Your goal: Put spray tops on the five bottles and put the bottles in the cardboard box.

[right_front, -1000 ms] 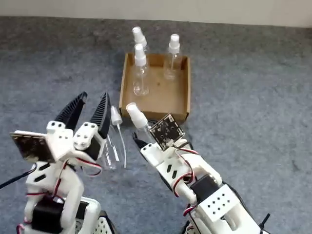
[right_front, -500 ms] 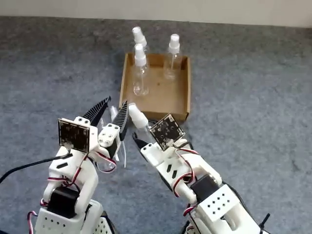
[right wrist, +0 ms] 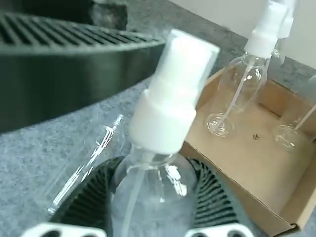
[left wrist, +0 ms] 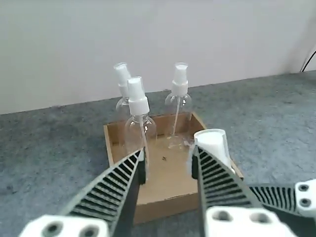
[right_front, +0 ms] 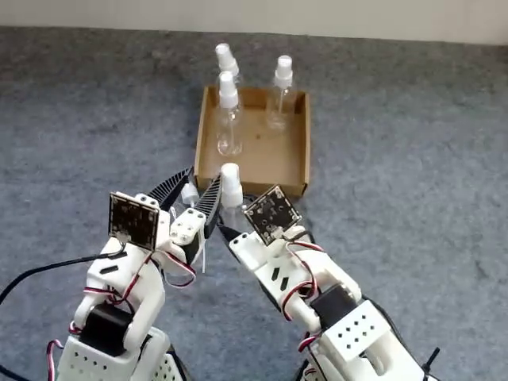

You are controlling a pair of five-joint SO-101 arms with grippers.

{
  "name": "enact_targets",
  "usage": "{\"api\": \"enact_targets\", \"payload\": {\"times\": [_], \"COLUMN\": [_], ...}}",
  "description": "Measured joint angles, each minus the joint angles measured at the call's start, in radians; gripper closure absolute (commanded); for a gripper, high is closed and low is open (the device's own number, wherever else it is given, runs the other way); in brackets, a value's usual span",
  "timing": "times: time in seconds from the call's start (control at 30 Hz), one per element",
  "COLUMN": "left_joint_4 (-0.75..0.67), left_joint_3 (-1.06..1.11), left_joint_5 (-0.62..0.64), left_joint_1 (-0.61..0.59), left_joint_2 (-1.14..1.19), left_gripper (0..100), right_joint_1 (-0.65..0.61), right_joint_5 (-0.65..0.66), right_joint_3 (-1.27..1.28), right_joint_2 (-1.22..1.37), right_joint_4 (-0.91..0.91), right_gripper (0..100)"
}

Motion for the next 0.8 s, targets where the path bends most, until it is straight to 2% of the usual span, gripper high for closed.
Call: {"api": "enact_targets", "payload": {"times": [0.1, 0.17, 0.33, 0.47, 0.57, 0.7, 0.8], "left_joint_4": [0.011, 0.066, 0.198, 0.183, 0.13, 0.081, 0.049], "left_joint_3": [0.0, -0.009, -0.018, -0.002, 0.032, 0.038, 0.038], "left_joint_5": [0.0, 0.0, 0.0, -0.008, -0.086, -0.152, -0.181], "left_joint_1": [-0.054, -0.087, -0.084, -0.075, -0.023, 0.063, 0.075], "left_joint_2": [-0.015, -0.049, -0.175, -0.169, -0.123, -0.044, 0.043], "left_gripper": [86, 86, 86, 86, 82, 78, 78], "right_joint_1": [0.02, 0.052, 0.158, 0.198, 0.199, 0.198, 0.199], "right_joint_5": [0.0, 0.0, 0.0, 0.0, -0.005, -0.104, -0.18], "right_joint_3": [-0.002, -0.026, -0.204, -0.419, -0.577, -0.766, -0.87], "right_joint_2": [0.0, 0.0, 0.031, 0.196, 0.353, 0.526, 0.589], "right_joint_4": [0.0, 0.0, 0.012, 0.072, 0.107, 0.213, 0.324], "right_gripper": [99.5, 99.5, 99.5, 99.5, 99.5, 99.5, 99.5]}}
